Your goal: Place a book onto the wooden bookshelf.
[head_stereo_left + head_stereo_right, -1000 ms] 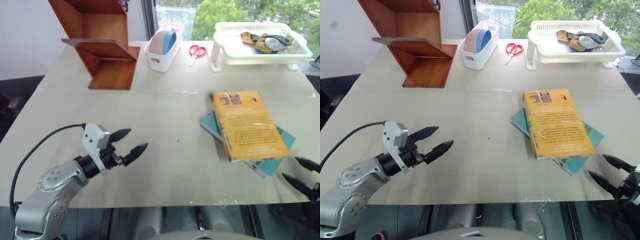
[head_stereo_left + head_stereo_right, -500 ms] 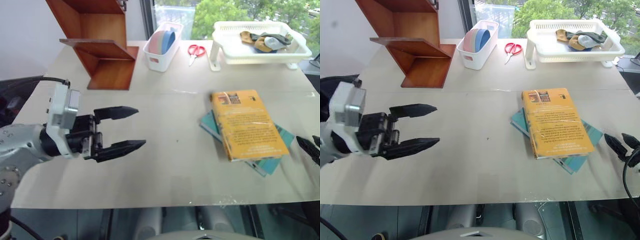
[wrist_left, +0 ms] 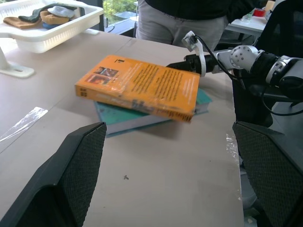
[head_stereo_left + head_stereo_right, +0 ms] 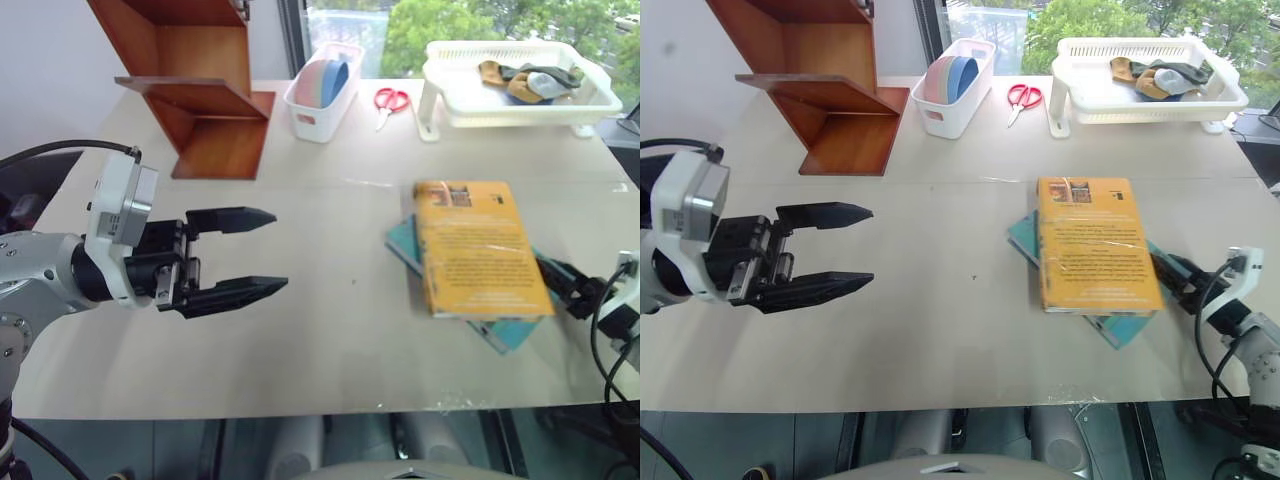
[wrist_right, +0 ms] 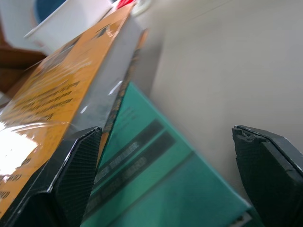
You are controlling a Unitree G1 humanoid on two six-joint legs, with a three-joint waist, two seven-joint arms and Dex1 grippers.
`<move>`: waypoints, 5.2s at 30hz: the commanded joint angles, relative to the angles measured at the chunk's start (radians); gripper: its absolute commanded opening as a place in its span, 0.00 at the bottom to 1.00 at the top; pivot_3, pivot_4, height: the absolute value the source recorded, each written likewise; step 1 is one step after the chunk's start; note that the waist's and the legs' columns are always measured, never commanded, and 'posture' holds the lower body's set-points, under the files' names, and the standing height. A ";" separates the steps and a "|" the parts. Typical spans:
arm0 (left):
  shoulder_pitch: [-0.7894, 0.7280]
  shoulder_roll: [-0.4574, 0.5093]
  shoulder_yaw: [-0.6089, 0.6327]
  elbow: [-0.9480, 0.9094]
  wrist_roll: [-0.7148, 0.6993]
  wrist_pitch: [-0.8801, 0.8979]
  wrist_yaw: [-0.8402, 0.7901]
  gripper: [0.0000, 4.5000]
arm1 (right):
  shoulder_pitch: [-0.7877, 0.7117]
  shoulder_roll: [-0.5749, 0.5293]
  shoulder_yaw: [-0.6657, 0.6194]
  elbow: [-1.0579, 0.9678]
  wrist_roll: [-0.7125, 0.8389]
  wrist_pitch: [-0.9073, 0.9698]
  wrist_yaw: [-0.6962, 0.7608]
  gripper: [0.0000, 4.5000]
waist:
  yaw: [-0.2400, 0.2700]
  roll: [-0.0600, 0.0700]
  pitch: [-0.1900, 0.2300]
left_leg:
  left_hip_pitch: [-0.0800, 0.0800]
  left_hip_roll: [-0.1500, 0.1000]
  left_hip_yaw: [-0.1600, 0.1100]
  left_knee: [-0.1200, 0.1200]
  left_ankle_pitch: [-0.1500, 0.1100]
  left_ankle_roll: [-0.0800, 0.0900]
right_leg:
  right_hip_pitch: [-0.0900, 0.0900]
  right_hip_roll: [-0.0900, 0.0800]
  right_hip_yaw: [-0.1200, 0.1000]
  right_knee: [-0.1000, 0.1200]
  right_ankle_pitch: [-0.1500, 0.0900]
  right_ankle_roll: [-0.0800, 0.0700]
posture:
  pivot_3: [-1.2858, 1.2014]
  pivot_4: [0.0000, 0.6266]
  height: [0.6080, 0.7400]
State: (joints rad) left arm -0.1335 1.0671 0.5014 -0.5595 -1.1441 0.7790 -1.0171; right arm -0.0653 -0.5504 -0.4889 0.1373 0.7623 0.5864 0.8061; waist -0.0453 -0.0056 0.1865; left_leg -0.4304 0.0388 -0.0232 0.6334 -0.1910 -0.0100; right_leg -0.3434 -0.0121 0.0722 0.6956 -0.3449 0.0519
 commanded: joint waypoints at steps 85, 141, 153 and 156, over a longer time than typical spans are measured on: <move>0.164 -0.051 0.111 -0.006 0.151 -0.066 -0.005 1.00 | -0.557 0.230 0.511 0.235 -0.445 -0.224 0.183 1.00 | -0.023 -0.006 -0.001 | 0.000 0.001 -0.002 -0.004 0.000 -0.001 | -0.002 -0.001 0.000 0.000 0.000 0.000 | 0.52 0.24 1.00; -0.835 -0.444 -0.614 1.665 0.620 0.352 -0.589 1.00 | -0.113 -0.468 -0.032 -0.469 0.335 0.205 0.578 1.00 | 0.010 -0.006 0.007 | -0.005 -0.004 -0.003 0.001 0.000 0.000 | -0.002 -0.002 -0.008 0.000 0.000 0.000 | 0.52 0.24 1.00; -0.841 -0.424 -0.623 1.646 0.618 0.354 -0.597 0.30 | -0.132 -0.460 -0.031 -0.438 0.324 0.163 0.573 1.00 | 0.009 -0.006 0.008 | -0.006 -0.003 -0.003 0.001 0.000 0.000 | -0.002 -0.002 -0.008 0.000 0.000 0.000 | 0.52 0.24 1.00; -0.839 -0.404 -0.607 1.622 0.607 0.339 -0.597 0.10 | -0.139 -0.461 -0.026 -0.415 0.311 0.150 0.582 1.00 | 0.008 -0.007 0.008 | -0.006 -0.002 -0.004 0.001 0.000 0.000 | -0.002 -0.002 -0.008 0.000 0.000 0.000 | 0.52 0.24 1.00</move>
State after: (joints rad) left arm -0.9684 0.6320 -0.1224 1.1008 -0.5145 1.1254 -1.6090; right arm -0.1858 -1.0021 -0.4872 -0.2874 1.0720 0.7567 1.3747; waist -0.0368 -0.0122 0.1943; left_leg -0.4367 0.0363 -0.0271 0.6346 -0.1905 -0.0102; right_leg -0.3453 -0.0144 0.0643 0.6957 -0.3447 0.0522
